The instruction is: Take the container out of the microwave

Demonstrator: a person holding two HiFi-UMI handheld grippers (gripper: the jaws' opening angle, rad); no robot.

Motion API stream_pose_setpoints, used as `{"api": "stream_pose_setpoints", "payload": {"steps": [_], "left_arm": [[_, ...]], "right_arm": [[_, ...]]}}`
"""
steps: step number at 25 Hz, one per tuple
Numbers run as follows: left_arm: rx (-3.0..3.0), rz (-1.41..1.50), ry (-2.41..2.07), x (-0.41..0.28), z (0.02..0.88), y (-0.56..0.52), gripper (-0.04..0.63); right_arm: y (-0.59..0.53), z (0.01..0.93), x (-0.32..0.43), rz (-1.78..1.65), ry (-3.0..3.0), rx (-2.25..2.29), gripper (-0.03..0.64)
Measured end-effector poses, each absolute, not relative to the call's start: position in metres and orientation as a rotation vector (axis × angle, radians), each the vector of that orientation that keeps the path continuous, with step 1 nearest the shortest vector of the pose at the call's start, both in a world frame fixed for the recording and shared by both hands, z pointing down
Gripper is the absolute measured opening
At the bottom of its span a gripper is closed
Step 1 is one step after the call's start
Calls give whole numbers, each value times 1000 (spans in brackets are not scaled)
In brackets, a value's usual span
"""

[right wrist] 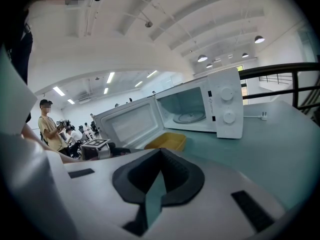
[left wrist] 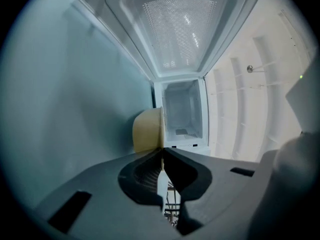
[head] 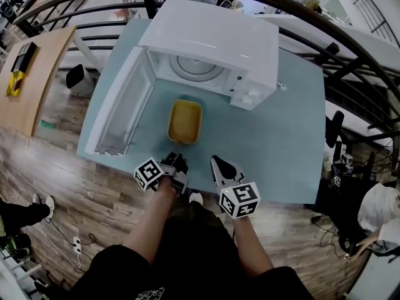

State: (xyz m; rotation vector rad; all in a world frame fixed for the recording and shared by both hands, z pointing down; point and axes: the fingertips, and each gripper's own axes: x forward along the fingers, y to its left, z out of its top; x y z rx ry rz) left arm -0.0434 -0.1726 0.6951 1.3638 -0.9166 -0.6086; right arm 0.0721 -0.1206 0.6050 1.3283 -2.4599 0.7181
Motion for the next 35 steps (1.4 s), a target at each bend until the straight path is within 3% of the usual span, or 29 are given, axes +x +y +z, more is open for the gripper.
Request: {"api": "stream_pose_setpoints", "payload": {"steps": [30,35], "left_arm": [[1246,-569,-921,-45,731,-163,23],[1259,-548,-933,-44,728,-155,64]], "right_arm": [[-102,621,81,756,-2415,1346,6],[-99,615,87,747,-2428,1352,6]]}}
